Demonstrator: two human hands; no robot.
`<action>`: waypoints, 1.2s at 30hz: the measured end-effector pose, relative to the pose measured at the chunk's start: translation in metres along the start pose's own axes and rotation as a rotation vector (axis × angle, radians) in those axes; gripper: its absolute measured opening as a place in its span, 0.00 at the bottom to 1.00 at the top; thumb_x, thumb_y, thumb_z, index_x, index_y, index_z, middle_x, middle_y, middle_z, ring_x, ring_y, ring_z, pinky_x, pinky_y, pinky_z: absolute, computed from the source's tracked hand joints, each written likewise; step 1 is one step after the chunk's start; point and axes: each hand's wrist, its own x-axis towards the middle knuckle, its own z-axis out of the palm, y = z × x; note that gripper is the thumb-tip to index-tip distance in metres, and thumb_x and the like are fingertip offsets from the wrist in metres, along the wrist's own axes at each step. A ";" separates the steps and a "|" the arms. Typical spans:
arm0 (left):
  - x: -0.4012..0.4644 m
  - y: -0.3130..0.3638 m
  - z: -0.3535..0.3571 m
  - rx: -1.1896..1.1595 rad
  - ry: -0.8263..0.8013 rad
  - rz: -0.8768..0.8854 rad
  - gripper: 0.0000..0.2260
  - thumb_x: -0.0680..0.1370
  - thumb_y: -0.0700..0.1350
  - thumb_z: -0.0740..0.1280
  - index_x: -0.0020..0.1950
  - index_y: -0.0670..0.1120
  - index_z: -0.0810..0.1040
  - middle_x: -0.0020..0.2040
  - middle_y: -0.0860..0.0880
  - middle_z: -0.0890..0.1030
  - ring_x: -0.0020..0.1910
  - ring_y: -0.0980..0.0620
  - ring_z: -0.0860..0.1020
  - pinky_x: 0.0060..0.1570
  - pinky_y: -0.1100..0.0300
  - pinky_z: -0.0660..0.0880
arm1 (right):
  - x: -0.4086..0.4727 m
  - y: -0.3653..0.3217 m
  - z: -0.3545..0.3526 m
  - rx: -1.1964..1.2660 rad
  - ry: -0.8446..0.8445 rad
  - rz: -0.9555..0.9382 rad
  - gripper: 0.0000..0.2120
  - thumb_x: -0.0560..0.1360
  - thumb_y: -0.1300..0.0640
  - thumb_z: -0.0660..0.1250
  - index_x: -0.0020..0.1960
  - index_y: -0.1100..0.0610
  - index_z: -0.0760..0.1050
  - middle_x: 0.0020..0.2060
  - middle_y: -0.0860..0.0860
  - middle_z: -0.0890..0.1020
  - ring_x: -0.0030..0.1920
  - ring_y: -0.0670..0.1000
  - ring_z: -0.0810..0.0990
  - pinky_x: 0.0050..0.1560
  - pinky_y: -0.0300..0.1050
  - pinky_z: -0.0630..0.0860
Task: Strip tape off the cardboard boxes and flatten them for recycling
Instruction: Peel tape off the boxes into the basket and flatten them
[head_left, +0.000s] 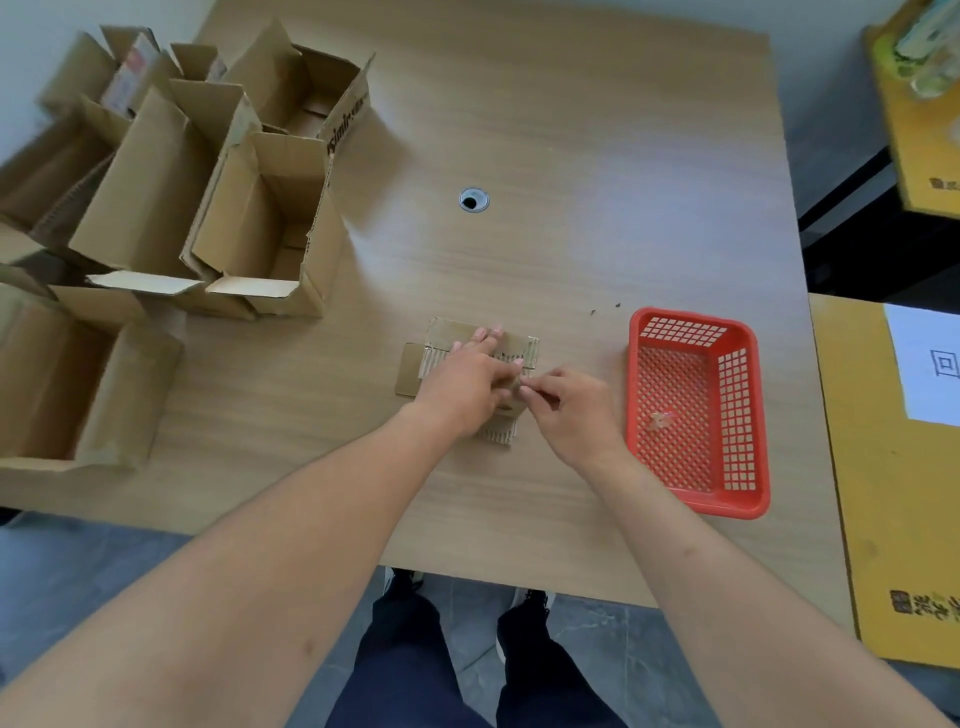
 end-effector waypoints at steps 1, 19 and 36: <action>0.000 0.000 0.001 -0.003 0.004 0.002 0.20 0.82 0.46 0.68 0.74 0.55 0.74 0.84 0.50 0.51 0.82 0.50 0.48 0.79 0.51 0.44 | 0.001 0.001 -0.002 0.002 -0.023 -0.009 0.07 0.74 0.63 0.76 0.51 0.57 0.88 0.40 0.53 0.85 0.39 0.52 0.81 0.44 0.44 0.75; -0.008 -0.015 0.015 -0.015 0.127 0.127 0.20 0.82 0.51 0.67 0.75 0.53 0.73 0.83 0.48 0.52 0.82 0.49 0.50 0.79 0.53 0.44 | 0.026 0.000 0.002 0.391 0.092 0.526 0.10 0.81 0.66 0.64 0.44 0.54 0.74 0.44 0.58 0.86 0.37 0.51 0.87 0.46 0.55 0.85; -0.007 -0.015 0.011 0.035 0.093 0.120 0.22 0.83 0.52 0.66 0.77 0.54 0.70 0.84 0.50 0.50 0.82 0.51 0.48 0.79 0.54 0.45 | 0.029 -0.002 -0.010 -0.080 -0.101 0.143 0.09 0.76 0.57 0.75 0.55 0.55 0.86 0.45 0.52 0.87 0.46 0.51 0.83 0.53 0.47 0.76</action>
